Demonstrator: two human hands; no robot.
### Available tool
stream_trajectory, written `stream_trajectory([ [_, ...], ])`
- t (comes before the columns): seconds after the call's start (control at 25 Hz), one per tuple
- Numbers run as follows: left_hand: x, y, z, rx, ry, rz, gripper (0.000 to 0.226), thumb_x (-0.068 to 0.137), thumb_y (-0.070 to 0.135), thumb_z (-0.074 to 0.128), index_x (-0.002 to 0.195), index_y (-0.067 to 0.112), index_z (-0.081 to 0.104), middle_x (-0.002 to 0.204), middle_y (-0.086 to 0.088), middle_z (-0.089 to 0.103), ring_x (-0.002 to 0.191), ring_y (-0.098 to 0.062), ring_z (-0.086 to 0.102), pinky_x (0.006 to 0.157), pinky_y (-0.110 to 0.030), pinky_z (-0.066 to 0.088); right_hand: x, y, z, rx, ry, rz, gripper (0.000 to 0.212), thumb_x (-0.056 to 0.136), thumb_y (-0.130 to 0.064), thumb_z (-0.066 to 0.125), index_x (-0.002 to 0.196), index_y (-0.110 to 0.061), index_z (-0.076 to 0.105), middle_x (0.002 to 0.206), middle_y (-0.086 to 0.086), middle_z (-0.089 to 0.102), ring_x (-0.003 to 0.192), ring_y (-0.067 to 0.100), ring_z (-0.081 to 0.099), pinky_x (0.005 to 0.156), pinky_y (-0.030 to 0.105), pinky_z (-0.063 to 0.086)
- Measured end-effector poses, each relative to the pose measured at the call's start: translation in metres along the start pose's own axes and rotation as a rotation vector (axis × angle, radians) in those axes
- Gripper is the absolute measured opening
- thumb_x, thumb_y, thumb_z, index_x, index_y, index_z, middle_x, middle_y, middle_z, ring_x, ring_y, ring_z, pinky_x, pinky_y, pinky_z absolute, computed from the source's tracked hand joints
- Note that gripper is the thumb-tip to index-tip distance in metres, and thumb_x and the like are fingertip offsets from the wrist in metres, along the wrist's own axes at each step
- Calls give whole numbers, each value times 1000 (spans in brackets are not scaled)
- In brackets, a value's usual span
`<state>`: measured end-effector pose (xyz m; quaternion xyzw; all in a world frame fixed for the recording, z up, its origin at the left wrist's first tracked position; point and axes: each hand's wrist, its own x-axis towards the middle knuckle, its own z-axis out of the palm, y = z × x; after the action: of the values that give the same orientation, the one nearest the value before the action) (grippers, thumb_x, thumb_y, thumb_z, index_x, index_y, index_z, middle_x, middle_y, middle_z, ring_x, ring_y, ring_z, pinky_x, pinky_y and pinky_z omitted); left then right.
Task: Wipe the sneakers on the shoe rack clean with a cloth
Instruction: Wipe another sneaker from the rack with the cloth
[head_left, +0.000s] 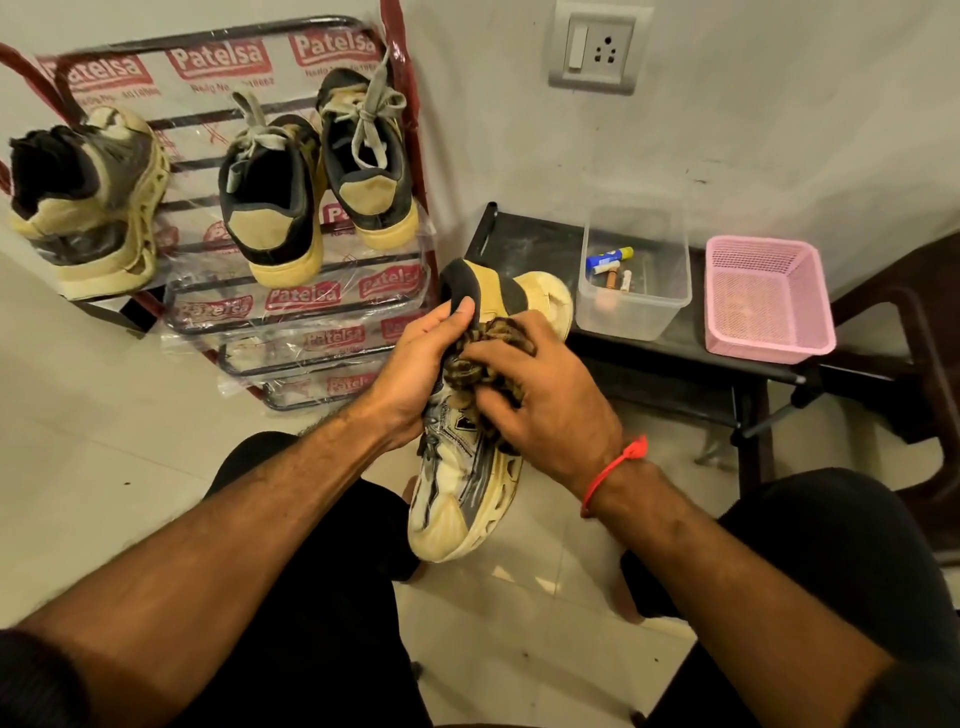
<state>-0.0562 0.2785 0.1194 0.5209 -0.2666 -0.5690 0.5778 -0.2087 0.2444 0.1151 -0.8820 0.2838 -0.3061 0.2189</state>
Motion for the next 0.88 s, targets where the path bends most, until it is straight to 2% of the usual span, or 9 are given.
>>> stream_trajectory([
  [0.04, 0, -1, 0, 14, -20, -10, 48, 108, 39, 42, 135, 4, 59, 124, -17, 70, 117, -32, 67, 99, -43, 55, 3, 2, 0, -10, -4, -14, 31, 88, -19, 67, 119, -16, 67, 116, 10, 52, 101, 19, 54, 86, 32, 55],
  [0.12, 1, -2, 3, 40, -39, -9, 55, 107, 47, 38, 137, 6, 59, 129, -19, 68, 123, -32, 65, 108, -49, 49, 24, 15, -10, -33, 121, 64, 30, 88, -18, 67, 118, -16, 67, 116, 10, 51, 101, 19, 54, 86, 32, 55],
  [0.2, 3, -1, 3, 71, -19, 10, 57, 106, 51, 37, 136, 7, 60, 129, -18, 68, 123, -31, 65, 109, -49, 48, 30, 18, -14, 1, 181, 104, 29, 88, -17, 68, 117, -15, 68, 115, 10, 52, 101, 19, 54, 88, 34, 55],
  [0.36, 7, 1, -11, -6, -11, -25, 67, 99, 58, 45, 137, 5, 59, 131, -20, 67, 124, -36, 63, 103, -48, 51, 0, 2, 3, 13, 25, -67, 33, 87, -21, 66, 119, -16, 66, 118, 10, 52, 102, 18, 54, 87, 30, 55],
  [0.52, 3, -2, -7, -65, -72, 29, 45, 97, 26, 60, 136, 3, 59, 121, -19, 70, 107, -29, 69, 97, -42, 57, 35, 32, -24, -25, 226, 156, 29, 89, -17, 67, 118, -16, 68, 116, 11, 53, 103, 16, 53, 94, 34, 52],
  [0.64, 6, -1, -8, -103, 8, 46, 32, 101, 9, 54, 131, 1, 61, 105, -11, 76, 90, -20, 73, 78, -33, 62, -3, 7, -6, 45, 62, 70, 29, 86, -22, 68, 114, -18, 68, 111, 6, 54, 94, 18, 57, 85, 38, 56],
  [0.72, 10, 5, -15, -147, 82, 73, 24, 102, 6, 53, 123, 8, 65, 97, -5, 78, 86, -16, 74, 73, -30, 61, -26, -16, 10, 37, -60, -23, 31, 85, -29, 66, 114, -21, 67, 111, 6, 54, 87, 21, 60, 73, 40, 59],
  [0.76, 12, 7, -18, -166, 96, 86, 24, 101, 5, 53, 121, 9, 66, 97, -5, 78, 86, -16, 74, 73, -31, 61, -21, -16, 10, 11, -52, -29, 31, 86, -30, 65, 115, -21, 66, 113, 7, 54, 87, 21, 61, 71, 39, 60],
  [0.88, 11, 6, -13, -210, 52, 68, 29, 100, 5, 55, 128, 7, 64, 105, -11, 76, 89, -21, 73, 77, -35, 62, 22, 8, -12, -74, 179, 93, 30, 89, -24, 67, 118, -16, 66, 117, 12, 54, 98, 19, 57, 83, 29, 56],
])
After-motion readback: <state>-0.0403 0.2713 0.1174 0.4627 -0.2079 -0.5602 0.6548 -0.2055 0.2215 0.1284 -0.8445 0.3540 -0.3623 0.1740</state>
